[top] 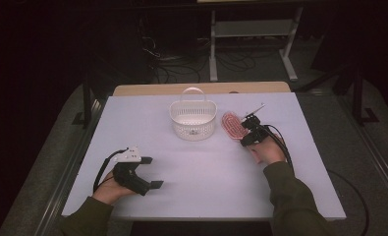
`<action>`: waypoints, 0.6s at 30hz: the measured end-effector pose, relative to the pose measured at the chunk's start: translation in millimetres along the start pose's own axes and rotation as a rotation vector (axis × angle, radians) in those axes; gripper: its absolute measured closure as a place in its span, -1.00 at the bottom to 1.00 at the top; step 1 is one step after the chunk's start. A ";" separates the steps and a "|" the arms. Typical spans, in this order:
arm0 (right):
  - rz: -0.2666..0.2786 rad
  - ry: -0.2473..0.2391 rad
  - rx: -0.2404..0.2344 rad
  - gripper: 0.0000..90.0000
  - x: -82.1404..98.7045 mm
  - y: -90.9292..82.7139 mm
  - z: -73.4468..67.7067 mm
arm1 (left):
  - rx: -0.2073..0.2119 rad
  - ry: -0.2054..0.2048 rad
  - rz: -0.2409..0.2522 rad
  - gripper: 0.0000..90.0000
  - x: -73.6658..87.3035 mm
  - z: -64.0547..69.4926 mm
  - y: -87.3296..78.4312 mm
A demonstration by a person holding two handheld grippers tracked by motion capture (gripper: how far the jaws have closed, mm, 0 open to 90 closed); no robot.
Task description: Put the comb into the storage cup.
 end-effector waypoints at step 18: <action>0.037 0.009 0.002 0.53 2.4 -3.3 5.5 | 0.000 0.000 0.002 -1.00 0.0 -0.3 -0.4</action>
Point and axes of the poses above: each handheld gripper's, and its own axes: y roughly forward along the jaws, x roughly out of its underside, z roughly to its right, the point moved 4 cm from there along y, roughly forward along the jaws
